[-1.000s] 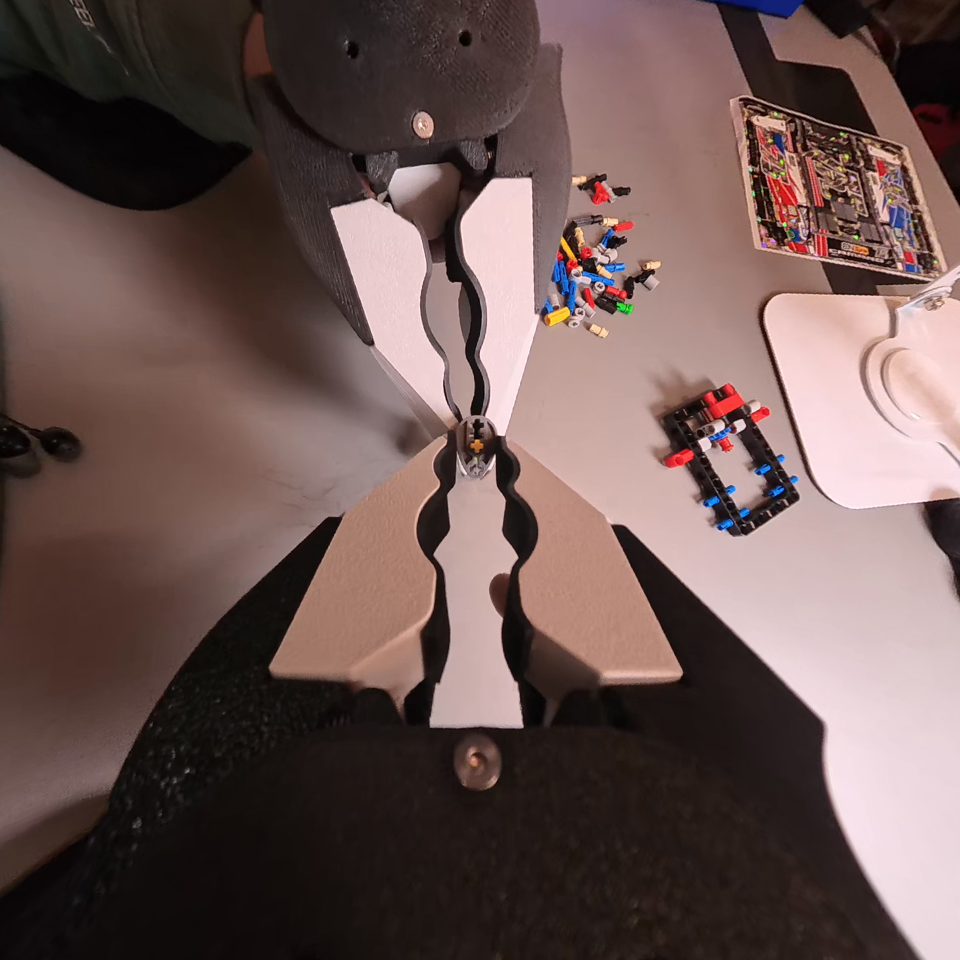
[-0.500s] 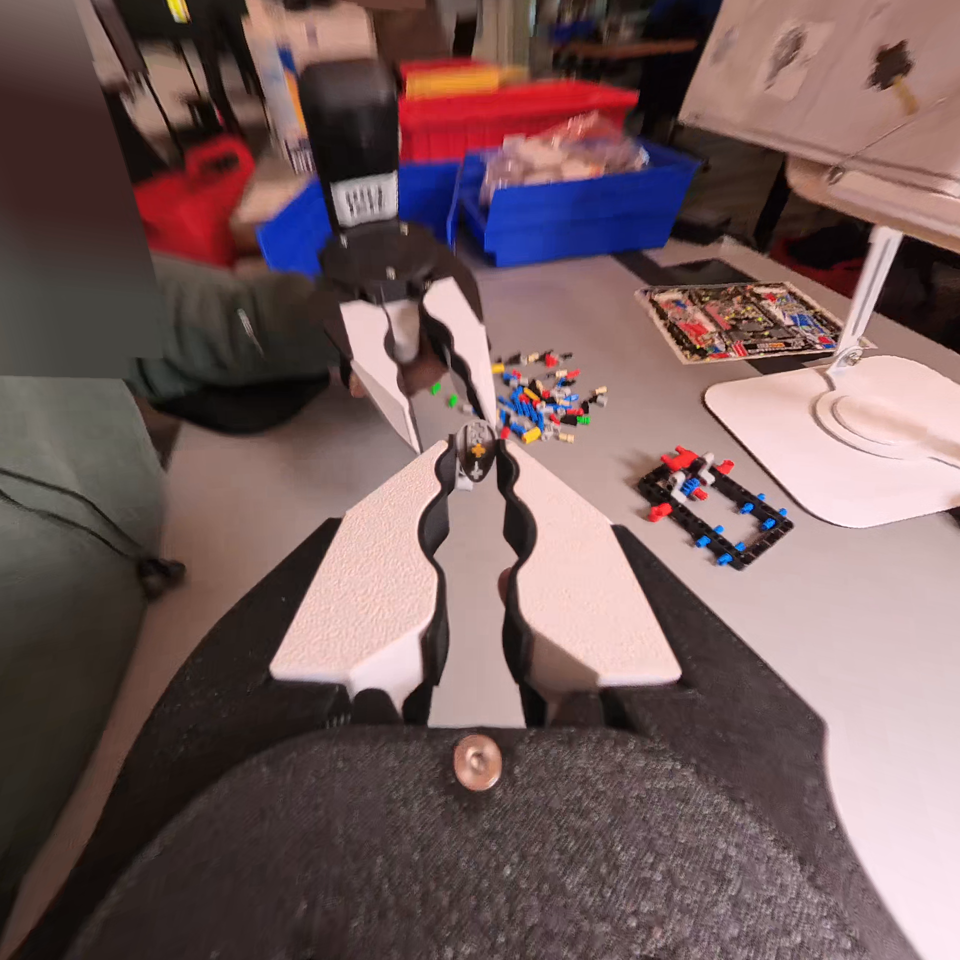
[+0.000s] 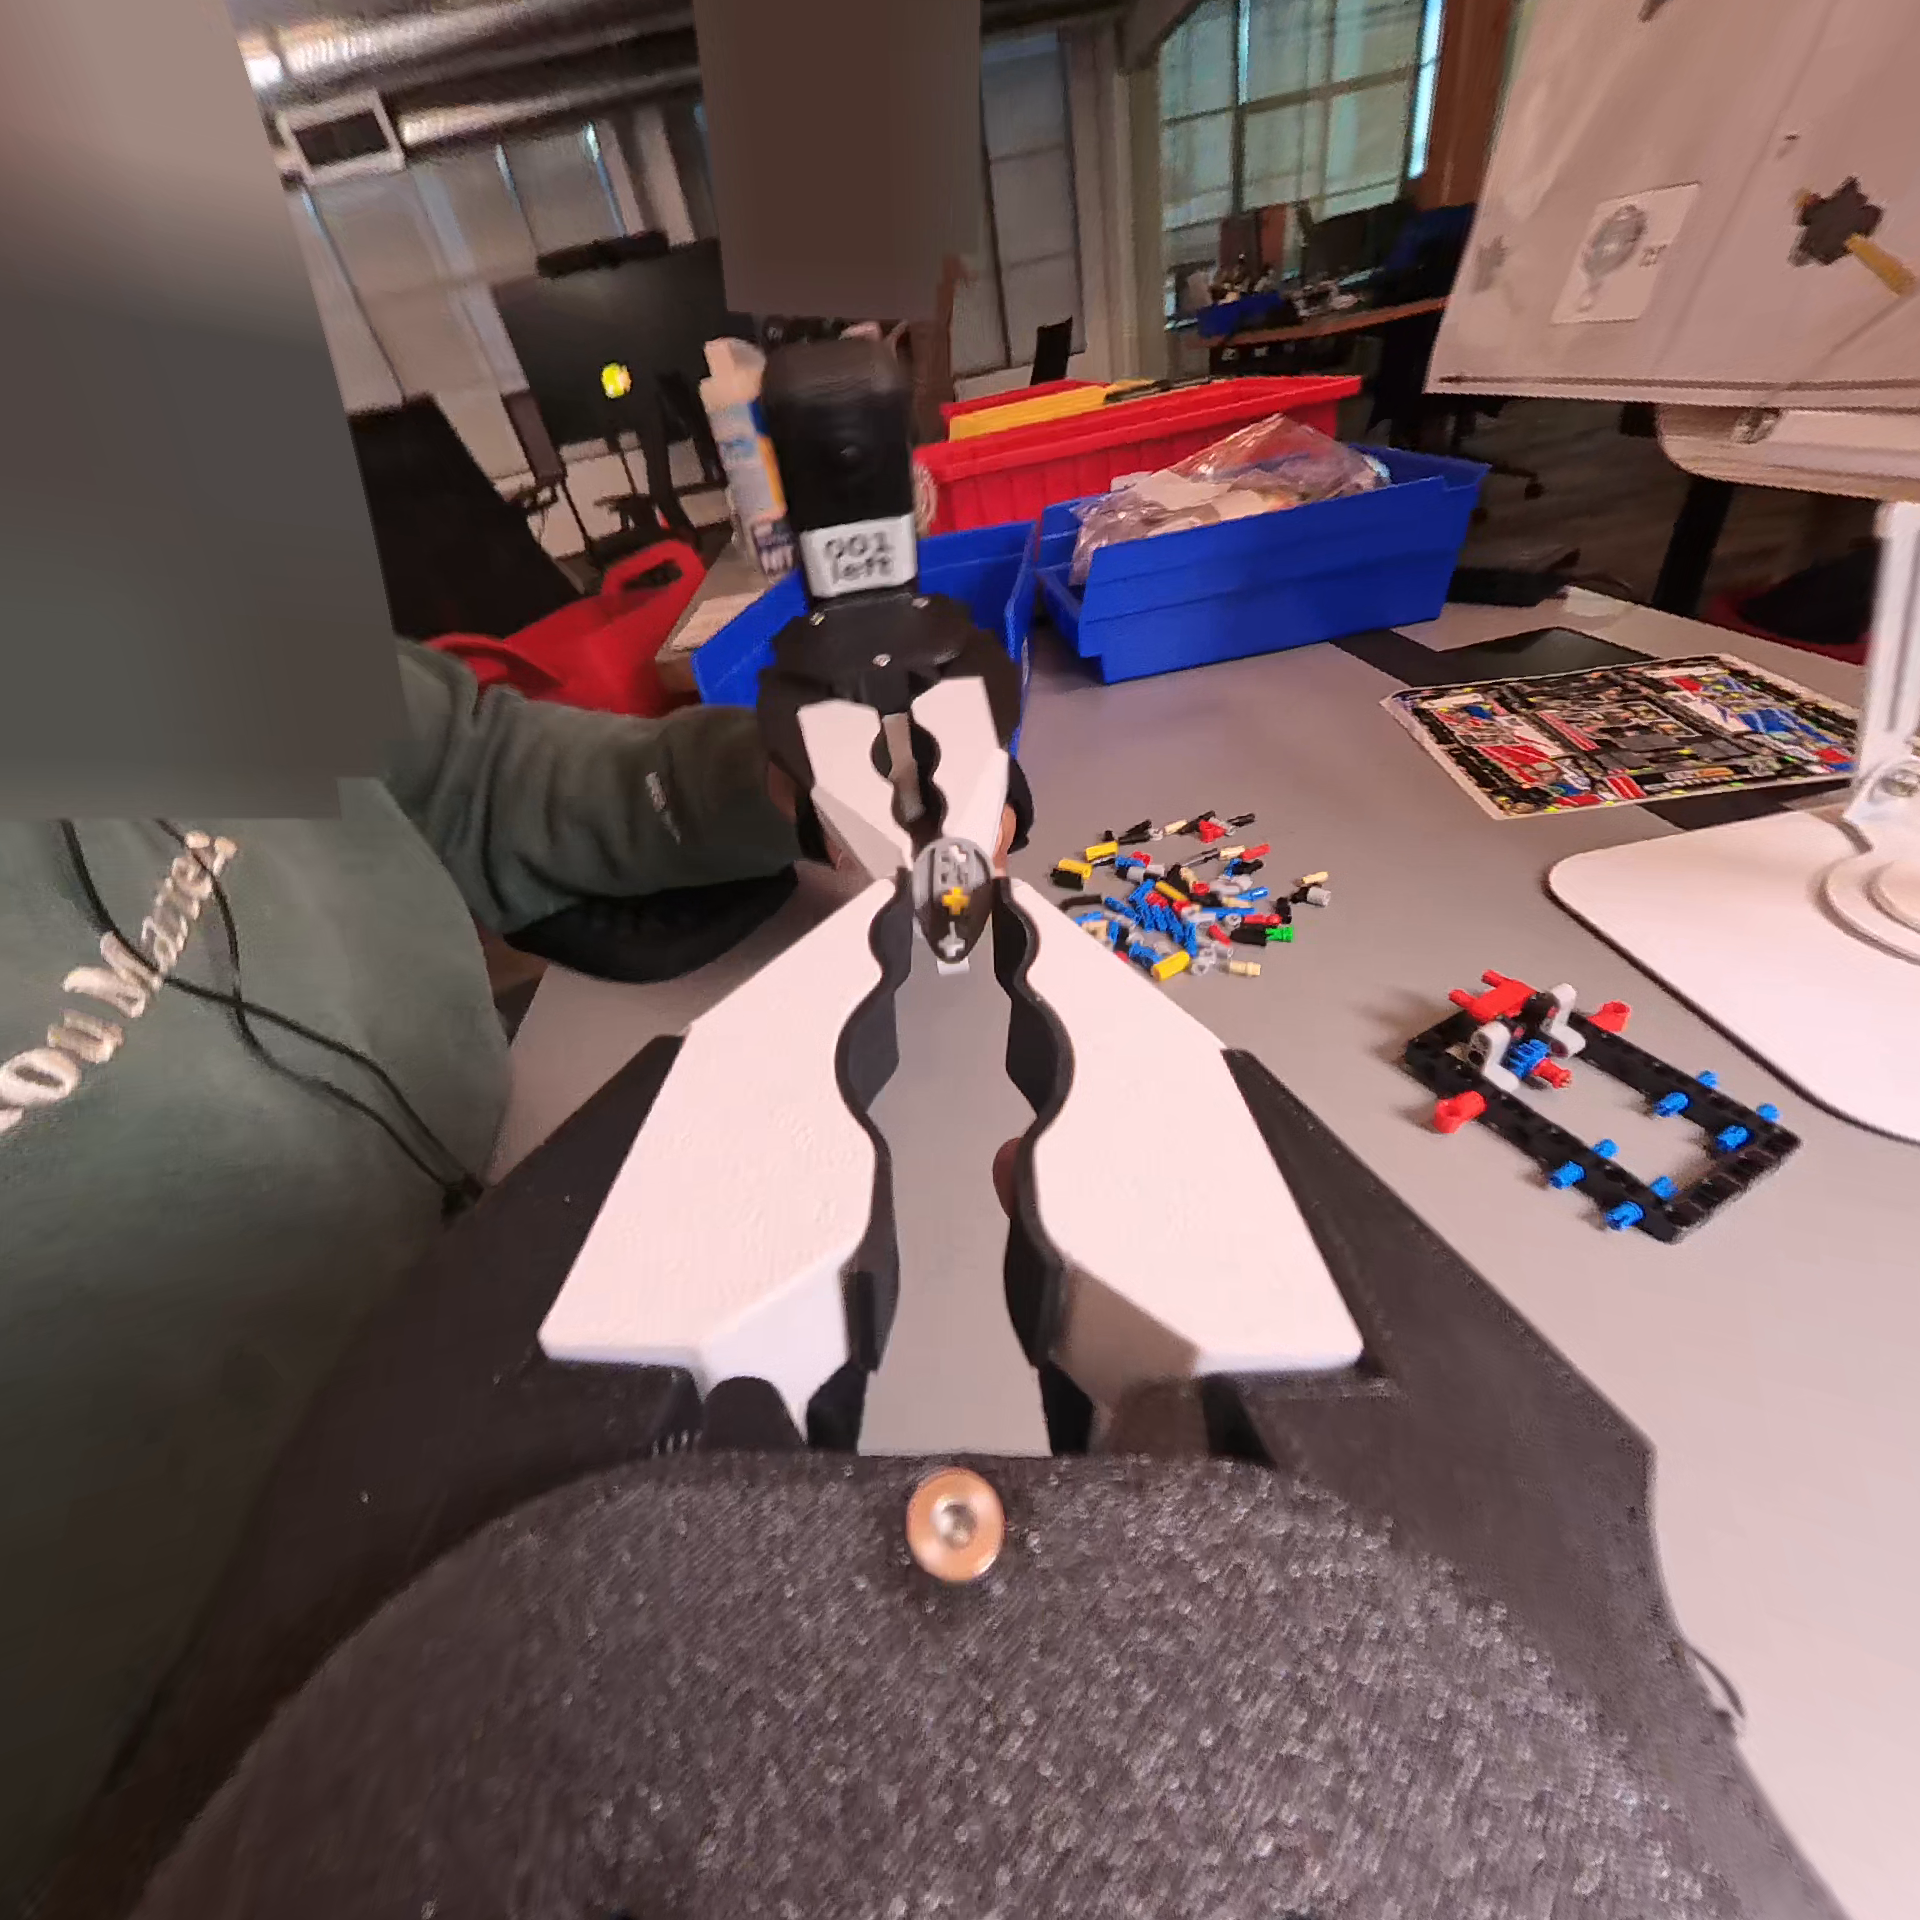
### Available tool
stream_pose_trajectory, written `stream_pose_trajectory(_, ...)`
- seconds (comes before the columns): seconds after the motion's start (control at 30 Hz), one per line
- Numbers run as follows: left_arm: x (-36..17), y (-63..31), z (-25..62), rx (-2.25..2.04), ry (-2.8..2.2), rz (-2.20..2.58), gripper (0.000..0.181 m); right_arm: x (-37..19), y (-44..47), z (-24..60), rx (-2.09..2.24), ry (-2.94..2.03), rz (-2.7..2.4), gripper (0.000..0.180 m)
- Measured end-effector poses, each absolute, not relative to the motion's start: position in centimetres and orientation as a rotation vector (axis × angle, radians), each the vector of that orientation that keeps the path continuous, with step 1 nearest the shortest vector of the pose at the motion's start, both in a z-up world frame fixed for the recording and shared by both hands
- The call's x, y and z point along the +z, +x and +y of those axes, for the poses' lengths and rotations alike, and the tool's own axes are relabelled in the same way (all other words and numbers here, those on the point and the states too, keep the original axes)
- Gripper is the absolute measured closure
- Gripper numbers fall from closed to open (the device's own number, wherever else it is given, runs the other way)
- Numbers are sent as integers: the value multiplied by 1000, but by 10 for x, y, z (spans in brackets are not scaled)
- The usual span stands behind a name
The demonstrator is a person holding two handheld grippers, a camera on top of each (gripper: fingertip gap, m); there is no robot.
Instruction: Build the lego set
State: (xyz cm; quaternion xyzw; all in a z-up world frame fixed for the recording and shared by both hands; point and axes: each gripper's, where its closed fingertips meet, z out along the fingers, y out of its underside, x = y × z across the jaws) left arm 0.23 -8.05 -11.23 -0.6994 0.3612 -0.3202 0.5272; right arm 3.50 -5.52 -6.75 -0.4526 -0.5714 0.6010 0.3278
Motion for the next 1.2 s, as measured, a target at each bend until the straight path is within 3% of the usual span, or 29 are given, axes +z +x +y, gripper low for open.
stream_pose_trajectory(0.3, -129, 17, -99, -1030, -1718, 924, 179, -74, 41, -77, 1420, -1037, -1709, 166)
stream_pose_trajectory(0.73, -138, 24, -107, -1090, -1729, 987, 179, -100, 38, -96, 1151, -903, -2014, 166)
stream_pose_trajectory(1.2, -143, 28, -114, -1093, -1726, 1052, 179, -91, 23, -114, 1141, -787, -2067, 166)
